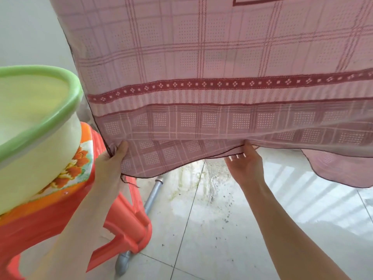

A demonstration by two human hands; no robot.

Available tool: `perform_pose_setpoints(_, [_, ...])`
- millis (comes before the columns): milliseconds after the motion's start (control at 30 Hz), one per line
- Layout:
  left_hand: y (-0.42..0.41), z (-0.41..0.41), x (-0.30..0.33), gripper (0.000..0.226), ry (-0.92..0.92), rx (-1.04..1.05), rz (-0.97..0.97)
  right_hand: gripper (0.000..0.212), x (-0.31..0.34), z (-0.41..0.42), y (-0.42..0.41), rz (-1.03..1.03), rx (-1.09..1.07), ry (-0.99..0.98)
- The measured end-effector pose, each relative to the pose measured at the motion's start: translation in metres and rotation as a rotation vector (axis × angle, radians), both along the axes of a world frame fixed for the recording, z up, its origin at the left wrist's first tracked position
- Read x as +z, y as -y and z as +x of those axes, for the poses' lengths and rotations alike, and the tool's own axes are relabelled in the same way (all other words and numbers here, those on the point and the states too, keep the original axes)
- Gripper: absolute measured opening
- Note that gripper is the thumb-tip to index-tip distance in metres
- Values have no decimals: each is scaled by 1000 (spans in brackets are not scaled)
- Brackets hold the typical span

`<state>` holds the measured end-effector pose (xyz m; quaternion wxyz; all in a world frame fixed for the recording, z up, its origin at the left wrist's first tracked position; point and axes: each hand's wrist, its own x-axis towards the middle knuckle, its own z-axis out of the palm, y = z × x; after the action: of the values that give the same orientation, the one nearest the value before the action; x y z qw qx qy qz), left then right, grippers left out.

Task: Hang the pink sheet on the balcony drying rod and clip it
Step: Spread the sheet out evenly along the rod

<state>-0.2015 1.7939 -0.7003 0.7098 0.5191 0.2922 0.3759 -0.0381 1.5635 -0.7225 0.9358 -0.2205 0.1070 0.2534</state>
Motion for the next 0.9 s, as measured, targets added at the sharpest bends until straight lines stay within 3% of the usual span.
perform_pose_setpoints(33, [-3,2,-2,8,-15,42,11,8,1,1,10,9,-21,3])
perform_pose_setpoints(133, [-6,12,-10,17,-99,80,65,43,2,16,46,-122,-92,125])
perform_pose_setpoints(167, [-8,16,-12,21,-133,70,72,43,3,22,57,-153,-82,143])
perform_pose_setpoints(233, [-12,22,-17,28,-162,45,73,16,-4,24,78,-95,-123,176])
perform_pose_setpoints(400, [-9,29,-33,26,-181,21,128,17,-29,14,94,-176,-169,65])
perform_pose_setpoints(600, [2,41,-30,28,18,61,-176,16,-33,16,79,-98,-184,36])
perform_pose_setpoints(700, [1,39,-32,18,100,-8,-285,19,-32,13,74,-67,-207,24])
perform_pose_setpoints(900, [11,30,-39,20,111,-146,-202,15,-29,13,68,-47,-252,-7])
